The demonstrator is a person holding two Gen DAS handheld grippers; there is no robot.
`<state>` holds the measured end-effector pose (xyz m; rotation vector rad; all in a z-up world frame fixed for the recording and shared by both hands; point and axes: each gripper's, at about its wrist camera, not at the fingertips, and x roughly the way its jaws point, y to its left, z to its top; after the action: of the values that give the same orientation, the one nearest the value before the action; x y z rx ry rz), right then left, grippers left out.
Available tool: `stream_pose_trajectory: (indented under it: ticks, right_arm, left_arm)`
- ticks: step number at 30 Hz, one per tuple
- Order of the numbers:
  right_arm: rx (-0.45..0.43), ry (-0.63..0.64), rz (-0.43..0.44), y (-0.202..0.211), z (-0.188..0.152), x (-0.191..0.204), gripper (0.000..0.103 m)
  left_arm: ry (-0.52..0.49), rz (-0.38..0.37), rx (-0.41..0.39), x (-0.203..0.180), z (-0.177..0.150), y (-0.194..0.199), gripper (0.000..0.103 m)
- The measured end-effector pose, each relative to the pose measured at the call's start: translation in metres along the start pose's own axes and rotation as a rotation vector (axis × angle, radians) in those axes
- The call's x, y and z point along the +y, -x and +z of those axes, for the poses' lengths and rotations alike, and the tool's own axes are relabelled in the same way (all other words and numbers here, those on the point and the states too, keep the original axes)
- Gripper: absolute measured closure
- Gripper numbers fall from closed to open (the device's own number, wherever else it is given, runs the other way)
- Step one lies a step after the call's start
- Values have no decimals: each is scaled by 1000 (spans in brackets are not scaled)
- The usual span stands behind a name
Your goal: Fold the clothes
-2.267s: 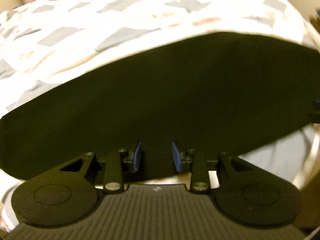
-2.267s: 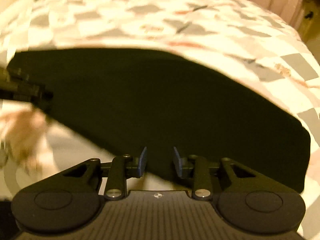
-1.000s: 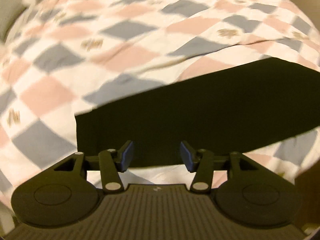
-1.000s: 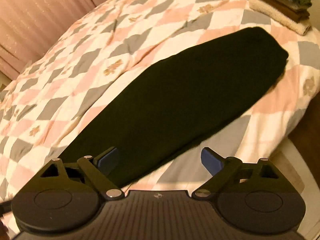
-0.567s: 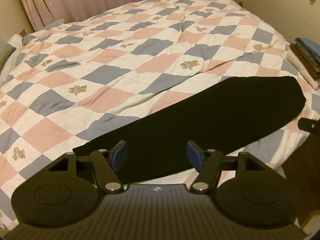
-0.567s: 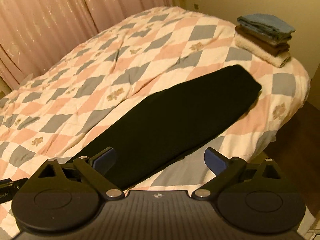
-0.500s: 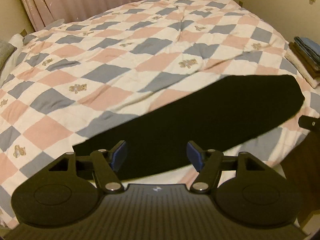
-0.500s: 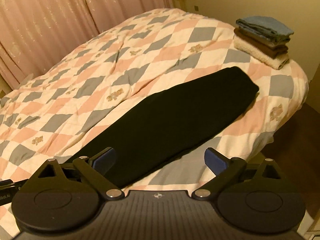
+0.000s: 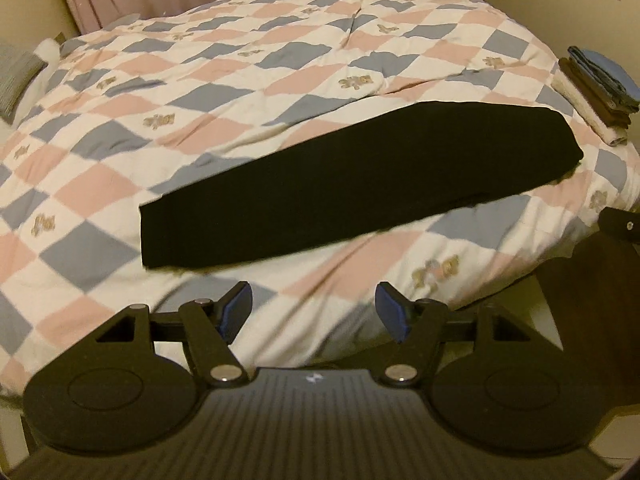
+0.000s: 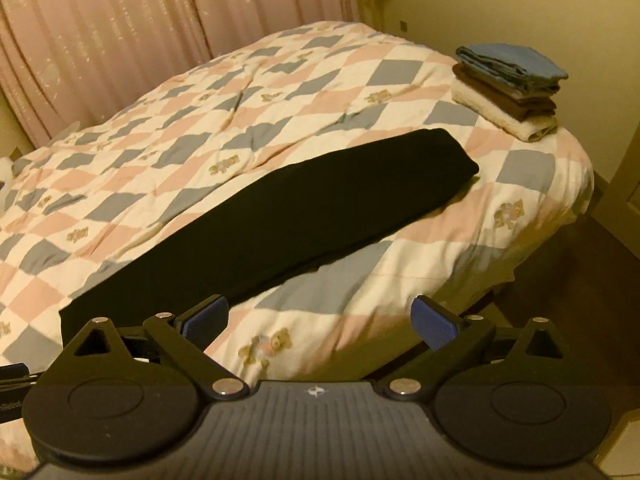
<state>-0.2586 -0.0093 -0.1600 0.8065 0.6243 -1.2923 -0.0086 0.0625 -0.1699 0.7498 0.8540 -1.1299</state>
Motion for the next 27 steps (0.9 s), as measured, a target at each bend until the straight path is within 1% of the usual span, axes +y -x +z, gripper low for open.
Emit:
stream_pose_trajectory:
  ticks: [2,7,13,17,23,27]
  right_arm:
    - [-4,13,10,8,-7,-1,3]
    - [-23,35,36,22,-15,1,3]
    - [-64,39,50,37,-16,5,2]
    - [-84,46,46,45,-15,8,2]
    - [-101,56,51,49,-12,14,2]
    - [-106,67,67,49,-11,22,2]
  left_arm:
    - [14,5,-6,1,-9,8,36]
    - [38,25,-27,4,-24,26,36]
    - [49,36,-69,9,-25,42,36]
    - [64,26,-99,14,-23,49,36]
    - [103,23,-135,35,-26,55,34]
    - [136,27,-138,54,-32,54,34]
